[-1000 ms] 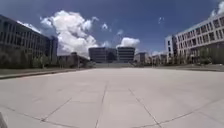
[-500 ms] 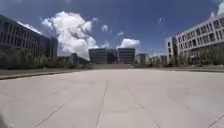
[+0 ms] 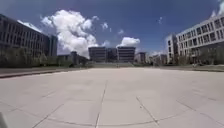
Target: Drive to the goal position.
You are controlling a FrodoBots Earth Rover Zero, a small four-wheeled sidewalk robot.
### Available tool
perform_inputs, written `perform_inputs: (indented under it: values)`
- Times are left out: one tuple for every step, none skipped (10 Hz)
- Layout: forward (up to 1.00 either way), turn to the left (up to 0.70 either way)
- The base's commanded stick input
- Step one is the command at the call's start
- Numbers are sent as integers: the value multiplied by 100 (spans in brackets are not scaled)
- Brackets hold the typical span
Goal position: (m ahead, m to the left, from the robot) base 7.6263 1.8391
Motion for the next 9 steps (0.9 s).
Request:
perform_inputs:
  values:
    - [70, 0]
    - [70, 0]
    - [70, 0]
    - [70, 0]
    - [70, 0]
    - [70, 0]
    - [70, 0]
    - [70, 0]
    - [70, 0]
